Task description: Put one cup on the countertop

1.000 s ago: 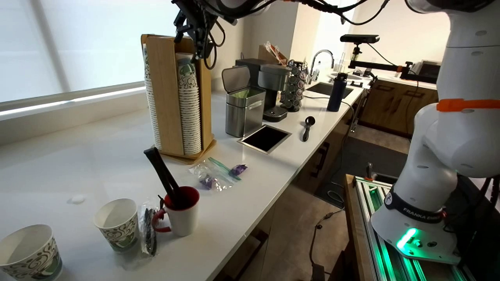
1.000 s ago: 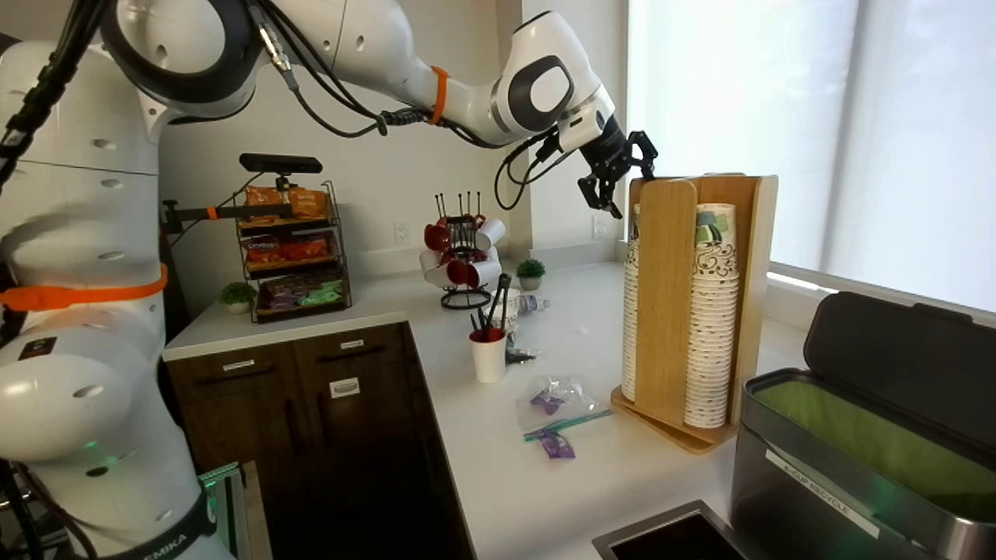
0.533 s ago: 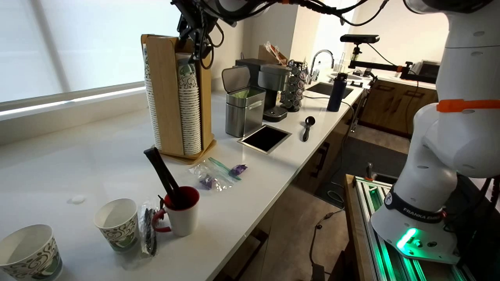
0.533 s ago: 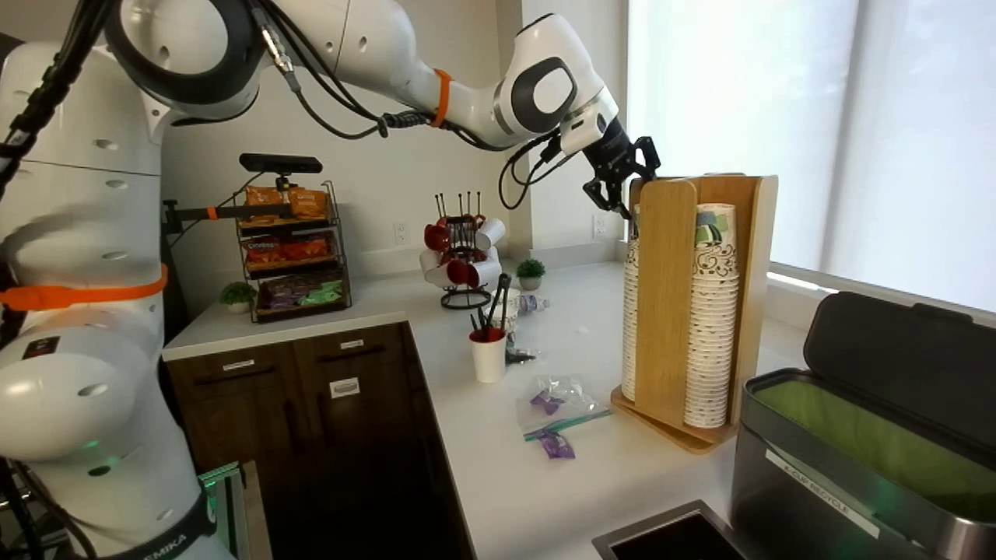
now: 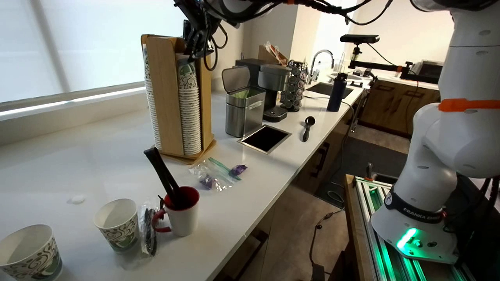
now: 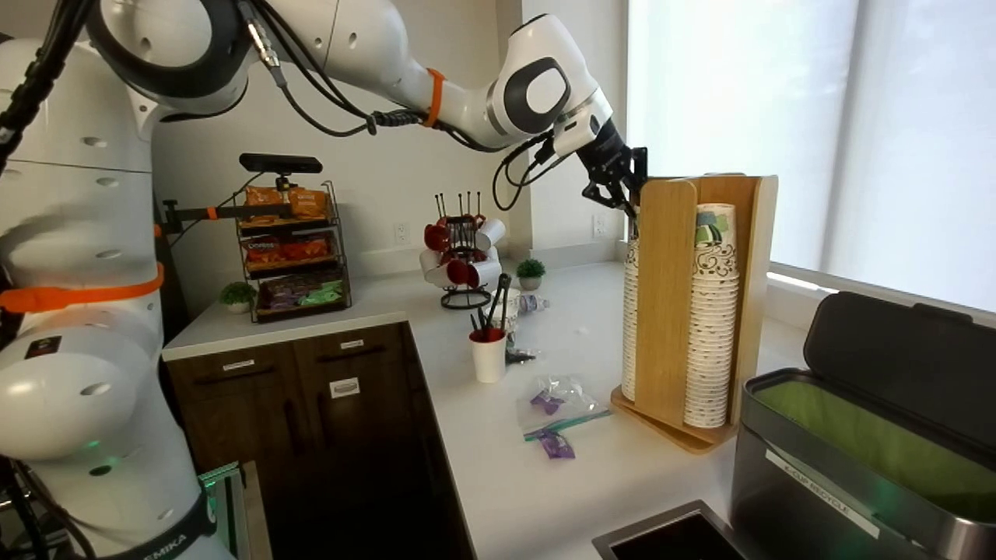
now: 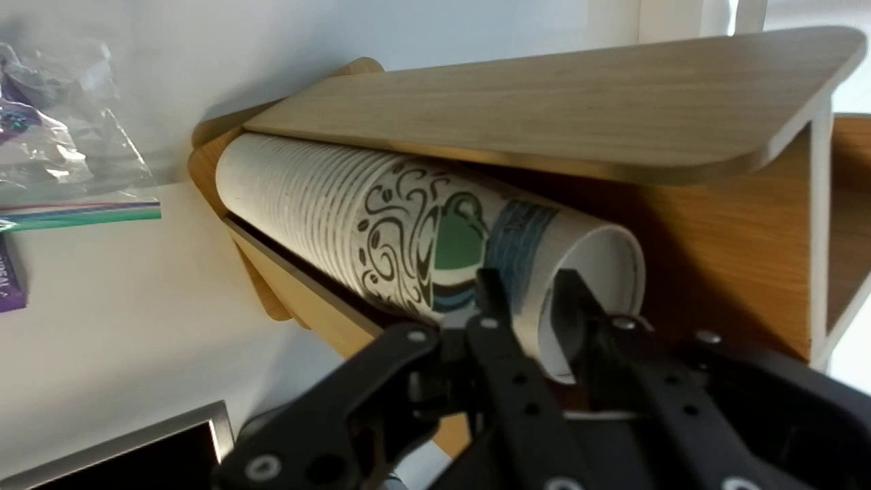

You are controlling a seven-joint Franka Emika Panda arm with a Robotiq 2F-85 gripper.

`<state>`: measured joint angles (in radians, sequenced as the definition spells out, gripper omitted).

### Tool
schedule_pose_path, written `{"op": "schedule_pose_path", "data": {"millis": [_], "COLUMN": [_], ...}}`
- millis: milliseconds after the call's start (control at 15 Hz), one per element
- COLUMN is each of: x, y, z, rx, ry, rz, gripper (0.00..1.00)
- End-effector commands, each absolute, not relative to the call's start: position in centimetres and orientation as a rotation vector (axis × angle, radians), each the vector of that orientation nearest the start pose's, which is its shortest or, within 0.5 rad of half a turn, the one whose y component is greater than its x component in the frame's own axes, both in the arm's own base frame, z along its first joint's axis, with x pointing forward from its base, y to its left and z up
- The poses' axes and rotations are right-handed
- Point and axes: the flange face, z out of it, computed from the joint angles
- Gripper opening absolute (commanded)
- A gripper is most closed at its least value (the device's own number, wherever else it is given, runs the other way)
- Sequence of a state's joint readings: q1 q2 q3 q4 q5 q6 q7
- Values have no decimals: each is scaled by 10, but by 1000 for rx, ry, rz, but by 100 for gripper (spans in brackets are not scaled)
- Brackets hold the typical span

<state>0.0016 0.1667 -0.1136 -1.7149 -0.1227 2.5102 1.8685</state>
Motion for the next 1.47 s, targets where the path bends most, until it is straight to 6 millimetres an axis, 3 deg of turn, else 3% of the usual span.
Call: {"op": "schedule_pose_path", "data": {"millis": [0, 533, 1000, 1400], "x": [631, 613, 617, 596], "y": [-61, -61, -60, -62], "z": [566, 586, 653, 687], "rx": [-1519, -1504, -1540, -1517], "ry": [2144, 2114, 1995, 1953], "rz": [-693, -709, -757, -775], "gripper": [0, 1, 2, 2]}}
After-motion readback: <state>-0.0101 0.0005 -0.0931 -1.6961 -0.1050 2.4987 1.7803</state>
